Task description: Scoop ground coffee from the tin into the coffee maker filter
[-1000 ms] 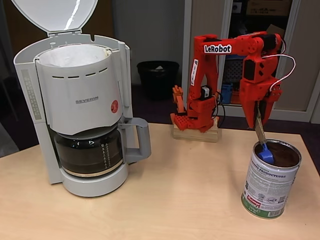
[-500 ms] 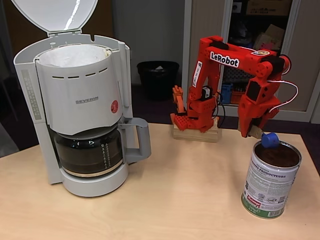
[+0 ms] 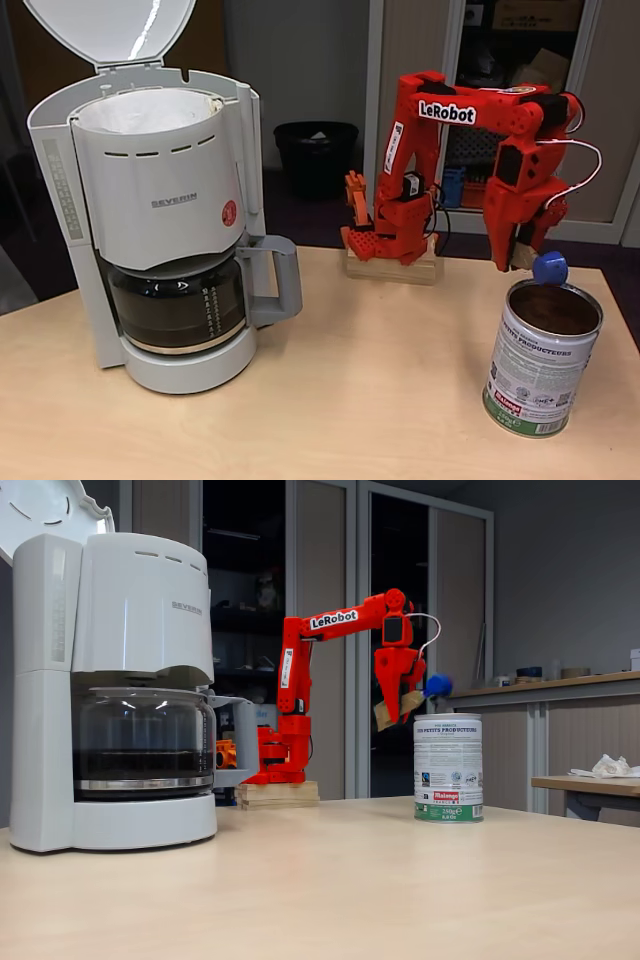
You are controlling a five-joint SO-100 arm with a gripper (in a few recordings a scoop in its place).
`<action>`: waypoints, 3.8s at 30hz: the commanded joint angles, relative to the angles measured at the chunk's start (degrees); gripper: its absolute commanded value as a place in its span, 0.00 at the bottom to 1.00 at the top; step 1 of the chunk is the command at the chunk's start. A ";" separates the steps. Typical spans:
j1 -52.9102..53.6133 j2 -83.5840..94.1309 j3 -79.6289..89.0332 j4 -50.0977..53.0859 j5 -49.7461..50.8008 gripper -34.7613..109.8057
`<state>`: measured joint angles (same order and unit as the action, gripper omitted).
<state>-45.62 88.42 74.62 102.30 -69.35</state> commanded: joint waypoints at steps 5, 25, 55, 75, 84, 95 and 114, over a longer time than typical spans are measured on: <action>0.00 -3.60 -7.82 -2.02 6.86 0.24; -3.16 -2.55 -11.43 -6.50 28.92 0.24; -5.62 -2.37 -9.76 -13.54 46.41 0.24; -6.77 -4.66 -10.46 -17.23 53.70 0.24; -7.12 -4.75 -10.55 -17.67 54.14 0.24; -7.47 -0.18 1.41 -52.47 54.49 0.24; 5.54 3.43 10.20 -91.14 72.77 0.24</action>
<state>-43.07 86.66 84.99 10.37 2.20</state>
